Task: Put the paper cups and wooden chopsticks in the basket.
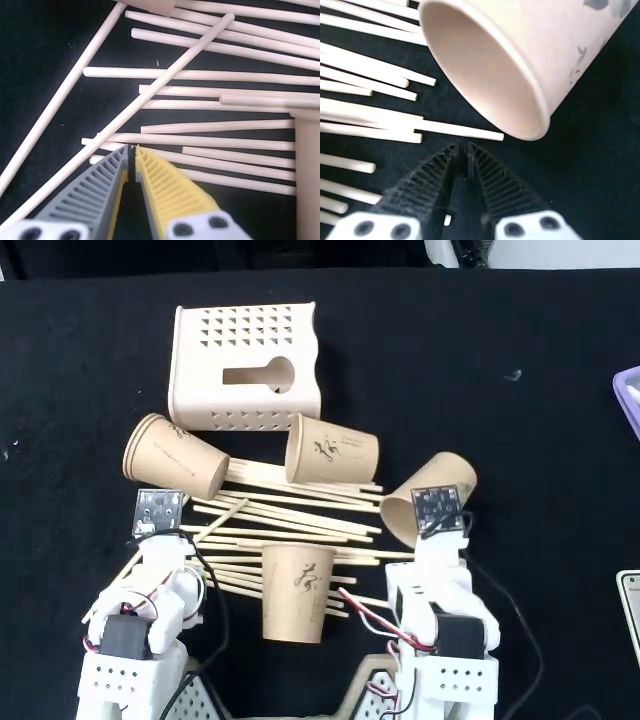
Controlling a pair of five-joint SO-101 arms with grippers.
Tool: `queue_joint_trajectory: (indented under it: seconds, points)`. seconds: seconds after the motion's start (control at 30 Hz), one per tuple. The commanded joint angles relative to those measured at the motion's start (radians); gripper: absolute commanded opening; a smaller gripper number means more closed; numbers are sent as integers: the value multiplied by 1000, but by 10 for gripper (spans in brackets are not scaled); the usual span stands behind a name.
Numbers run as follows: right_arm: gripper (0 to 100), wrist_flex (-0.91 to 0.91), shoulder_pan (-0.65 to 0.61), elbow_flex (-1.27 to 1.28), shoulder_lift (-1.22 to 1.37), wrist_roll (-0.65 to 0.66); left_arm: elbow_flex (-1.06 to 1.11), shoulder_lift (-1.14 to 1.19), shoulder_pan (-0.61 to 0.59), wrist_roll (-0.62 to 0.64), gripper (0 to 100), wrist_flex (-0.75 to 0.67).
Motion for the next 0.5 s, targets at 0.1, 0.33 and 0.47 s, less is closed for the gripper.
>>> queue_joint_trajectory:
  seconds: [0.1,0.33,0.47]
  points:
    - [13,6,-14,-7,-91,-3,21,-3,5,6,30,3]
    - [13,6,-14,-7,-91,-3,21,-3,5,6,30,3]
    - [13,6,-14,-7,-91,-3,21,-3,12,6,30,3]
